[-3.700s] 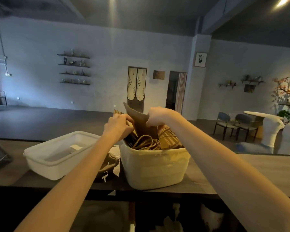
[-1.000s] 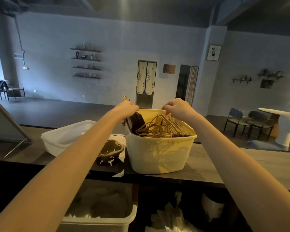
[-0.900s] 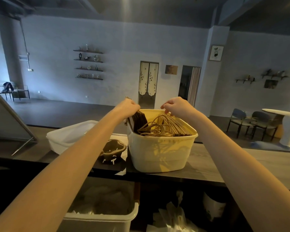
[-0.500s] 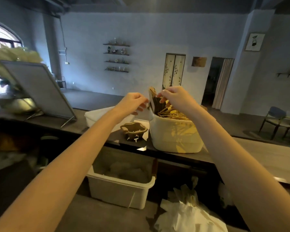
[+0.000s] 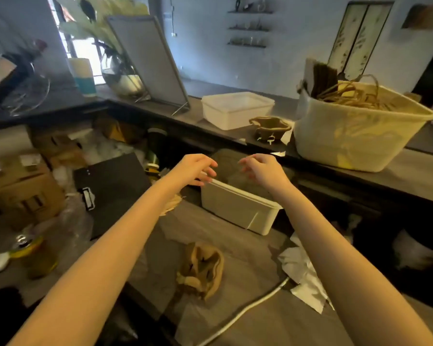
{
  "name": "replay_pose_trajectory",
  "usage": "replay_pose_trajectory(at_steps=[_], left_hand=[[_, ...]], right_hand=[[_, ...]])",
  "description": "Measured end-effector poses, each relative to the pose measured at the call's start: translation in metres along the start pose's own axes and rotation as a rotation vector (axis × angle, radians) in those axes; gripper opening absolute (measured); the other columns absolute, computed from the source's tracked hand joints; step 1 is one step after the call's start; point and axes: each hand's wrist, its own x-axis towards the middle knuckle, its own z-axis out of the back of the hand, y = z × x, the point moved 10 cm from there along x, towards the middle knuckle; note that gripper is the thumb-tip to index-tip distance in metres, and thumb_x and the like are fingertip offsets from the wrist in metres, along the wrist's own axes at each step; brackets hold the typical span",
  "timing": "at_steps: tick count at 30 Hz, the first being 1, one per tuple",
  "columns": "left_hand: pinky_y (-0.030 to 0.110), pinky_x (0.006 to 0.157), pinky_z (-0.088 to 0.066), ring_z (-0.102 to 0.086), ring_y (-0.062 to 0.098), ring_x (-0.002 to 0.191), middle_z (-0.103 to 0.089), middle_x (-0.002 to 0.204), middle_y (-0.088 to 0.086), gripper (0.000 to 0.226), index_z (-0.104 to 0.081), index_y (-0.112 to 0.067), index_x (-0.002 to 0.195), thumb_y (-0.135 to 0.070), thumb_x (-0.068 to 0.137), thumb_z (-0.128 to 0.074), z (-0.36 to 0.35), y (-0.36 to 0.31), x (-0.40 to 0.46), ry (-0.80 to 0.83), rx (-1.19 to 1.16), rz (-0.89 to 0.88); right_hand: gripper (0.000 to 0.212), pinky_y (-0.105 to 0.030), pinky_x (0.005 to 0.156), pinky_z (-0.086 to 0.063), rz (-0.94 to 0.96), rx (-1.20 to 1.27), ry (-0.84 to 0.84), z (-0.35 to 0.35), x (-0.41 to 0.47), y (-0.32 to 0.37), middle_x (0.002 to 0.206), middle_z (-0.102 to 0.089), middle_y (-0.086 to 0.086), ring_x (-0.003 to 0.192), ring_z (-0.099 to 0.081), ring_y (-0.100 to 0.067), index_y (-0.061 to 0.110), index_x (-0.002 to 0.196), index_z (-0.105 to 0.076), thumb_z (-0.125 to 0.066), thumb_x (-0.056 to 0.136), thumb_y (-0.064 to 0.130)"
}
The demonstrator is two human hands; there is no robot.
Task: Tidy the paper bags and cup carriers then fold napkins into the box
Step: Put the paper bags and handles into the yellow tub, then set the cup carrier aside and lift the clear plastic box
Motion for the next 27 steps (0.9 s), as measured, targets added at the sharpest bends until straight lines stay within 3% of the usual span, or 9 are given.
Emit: replay_pose_trajectory(at_steps=[7,11,14,17,21,23,27], left_hand=[[0.023,0.068,-0.046,-0.059,0.011,0.074,-0.062,0.082,0.0,0.022,-0.06,-0.012,0.104,-0.022,0.099,-0.041,-0.005,0.1,-0.028,-0.063,0.006,0.223],[0.028,0.077,-0.047,-0.058,0.016,0.093,-0.059,0.108,0.005,0.024,-0.057,-0.013,0.112,-0.027,0.099,-0.043,-0.012,0.152,-0.041,-0.048,0.017,0.337],[0.033,0.09,-0.043,-0.05,0.023,0.116,-0.05,0.126,0.008,0.031,-0.05,-0.011,0.124,-0.027,0.098,-0.045,-0.018,0.192,-0.051,-0.021,0.034,0.446],[0.038,0.1,-0.037,-0.044,0.025,0.123,-0.046,0.132,0.007,0.033,-0.047,-0.012,0.124,-0.028,0.096,-0.049,-0.021,0.23,-0.062,-0.01,0.033,0.574],[0.036,0.097,-0.041,-0.046,0.027,0.123,-0.046,0.137,0.011,0.058,-0.03,-0.011,0.142,-0.037,0.094,-0.05,-0.031,0.265,-0.078,0.05,-0.033,0.745],[0.039,0.092,-0.047,-0.052,0.027,0.116,-0.049,0.134,0.011,0.065,-0.026,-0.012,0.145,-0.042,0.092,-0.05,-0.037,0.277,-0.086,0.091,-0.071,0.802],[0.04,0.083,-0.049,-0.052,0.03,0.117,-0.045,0.137,0.016,0.063,-0.018,-0.007,0.145,-0.035,0.096,-0.047,-0.038,0.277,-0.091,0.072,-0.098,0.793]], right_hand=[[0.018,-0.019,0.054,-0.043,-0.204,-0.044,0.202,-0.07,-0.025,-0.081,0.088,-0.064,-0.003,0.064,-0.055,-0.009,0.015,0.094,-0.062,-0.045,0.096,0.02],[0.029,-0.033,0.077,-0.049,-0.418,-0.049,0.322,-0.104,-0.051,-0.131,0.115,-0.061,-0.011,0.095,-0.06,-0.023,0.004,0.114,-0.056,-0.044,0.097,0.026],[0.041,-0.041,0.095,-0.046,-0.548,-0.049,0.4,-0.121,-0.075,-0.158,0.131,-0.053,-0.017,0.119,-0.052,-0.032,0.001,0.126,-0.049,-0.045,0.097,0.03],[0.05,-0.043,0.097,-0.044,-0.679,0.003,0.535,-0.14,-0.1,-0.183,0.14,-0.043,-0.017,0.124,-0.048,-0.034,0.007,0.136,-0.041,-0.045,0.097,0.038],[0.059,-0.044,0.094,-0.041,-0.8,0.038,0.702,-0.162,-0.126,-0.205,0.141,-0.038,-0.017,0.126,-0.042,-0.037,0.009,0.142,-0.034,-0.045,0.096,0.044],[0.055,-0.045,0.095,-0.041,-0.811,0.044,0.755,-0.171,-0.133,-0.208,0.131,-0.045,-0.018,0.118,-0.047,-0.035,0.007,0.136,-0.039,-0.041,0.097,0.045],[0.037,-0.045,0.089,-0.046,-0.812,0.121,0.756,-0.181,-0.134,-0.209,0.1,-0.053,-0.013,0.079,-0.055,-0.023,0.007,0.108,-0.053,-0.039,0.099,0.039]])
